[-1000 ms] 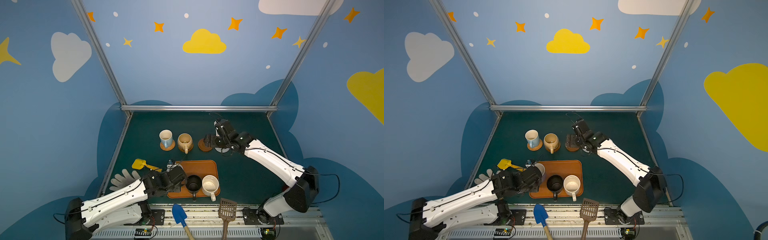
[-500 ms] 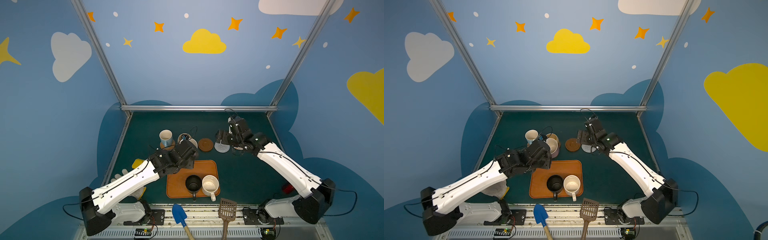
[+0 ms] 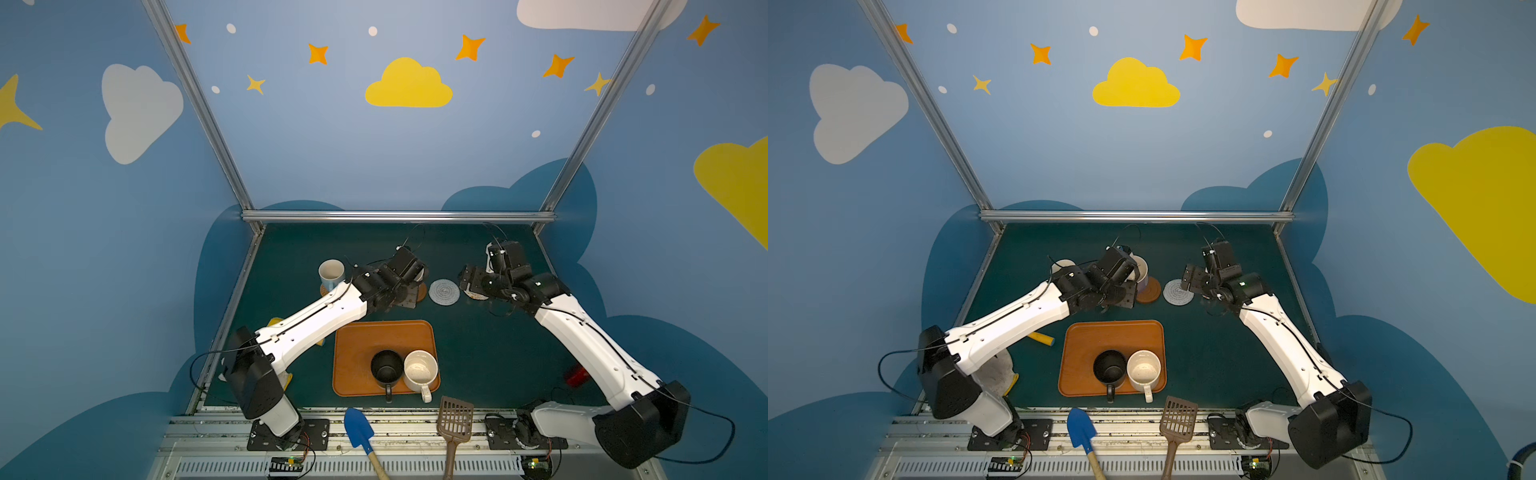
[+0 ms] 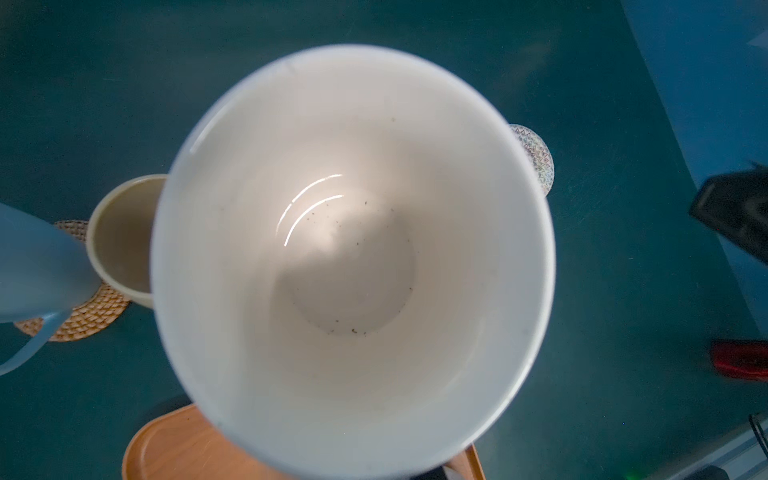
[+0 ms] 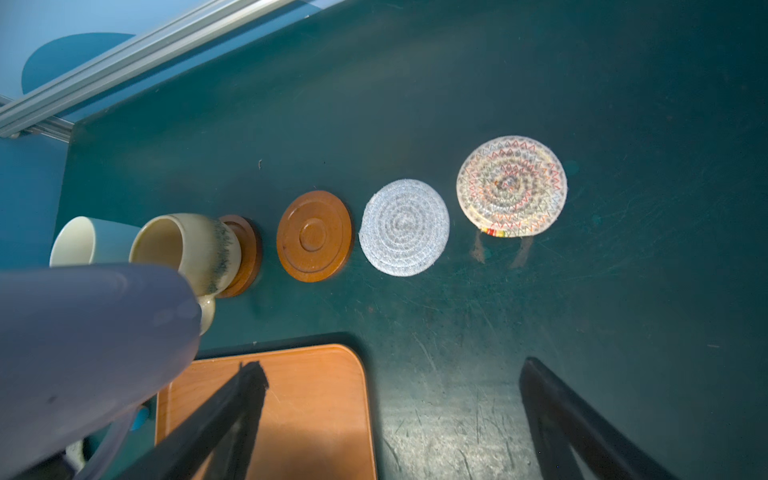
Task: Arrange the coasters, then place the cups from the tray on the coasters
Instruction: 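Lower the lavender mug onto the brown wooden coaster with the left gripper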
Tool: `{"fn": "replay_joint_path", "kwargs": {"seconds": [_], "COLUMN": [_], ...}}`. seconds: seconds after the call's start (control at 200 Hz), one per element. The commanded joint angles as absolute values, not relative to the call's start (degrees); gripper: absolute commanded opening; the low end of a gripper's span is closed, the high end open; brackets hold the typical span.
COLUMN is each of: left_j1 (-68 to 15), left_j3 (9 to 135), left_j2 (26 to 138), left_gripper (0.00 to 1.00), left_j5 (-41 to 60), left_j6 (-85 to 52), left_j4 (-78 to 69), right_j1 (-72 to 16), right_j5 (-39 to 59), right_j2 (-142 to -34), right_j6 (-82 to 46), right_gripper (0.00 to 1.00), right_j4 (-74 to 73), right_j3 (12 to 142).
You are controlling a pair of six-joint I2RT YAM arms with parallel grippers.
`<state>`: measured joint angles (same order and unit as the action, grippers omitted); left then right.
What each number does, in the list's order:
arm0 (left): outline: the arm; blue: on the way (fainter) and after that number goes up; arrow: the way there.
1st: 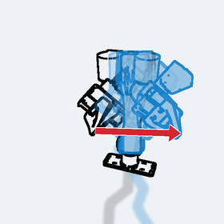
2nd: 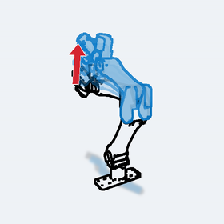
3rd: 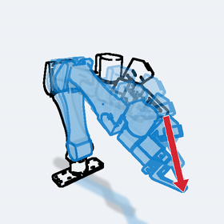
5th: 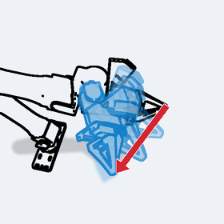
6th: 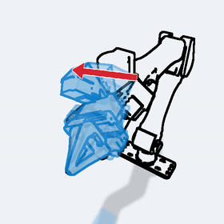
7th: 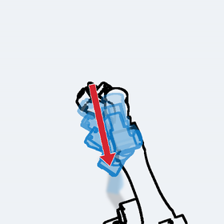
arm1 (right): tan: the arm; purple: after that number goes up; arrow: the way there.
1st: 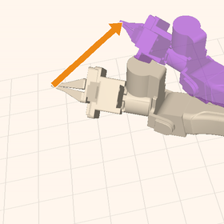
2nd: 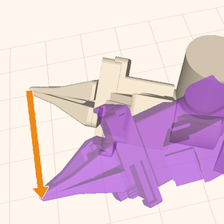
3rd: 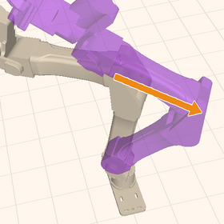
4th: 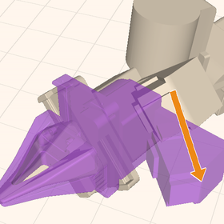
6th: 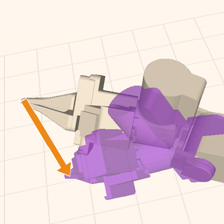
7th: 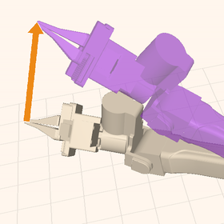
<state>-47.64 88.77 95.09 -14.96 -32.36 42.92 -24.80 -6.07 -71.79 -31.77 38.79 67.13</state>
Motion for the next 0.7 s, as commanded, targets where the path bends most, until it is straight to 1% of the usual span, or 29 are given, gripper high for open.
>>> {"fn": "replay_joint_path", "kwargs": {"seconds": [0.0,0.24,0.41,0.696], "left_j1": [-46.75,-44.53,-44.11,-43.72], "left_j3": [92.42,96.39,98.08,104.16], "left_j2": [97.69,106.76,111.26,119.09], "left_gripper": [0.04,0.04,0.04,0.04], "left_j5": [-15.09,-13.28,-14.44,-18.04], "left_j6": [-31.78,-33.86,-34.24,-37.37], "left_j4": [38.34,36.62,33.85,39.03], "right_j1": [-23.68,-22.14,-21.9,-20.85], "right_j5": [-3.9,-1.44,-0.72,-1.12], "right_j2": [-68.92,-67.84,-66.18,-65.73], "right_j6": [-30.68,-30.79,-30.91,-30.06], "right_gripper": [0.95,0.95,0.95,0.95], "right_j4": [39.72,39.42,38.33,39.04], "right_j3": [65.83,63.24,61.57,61.87]}}
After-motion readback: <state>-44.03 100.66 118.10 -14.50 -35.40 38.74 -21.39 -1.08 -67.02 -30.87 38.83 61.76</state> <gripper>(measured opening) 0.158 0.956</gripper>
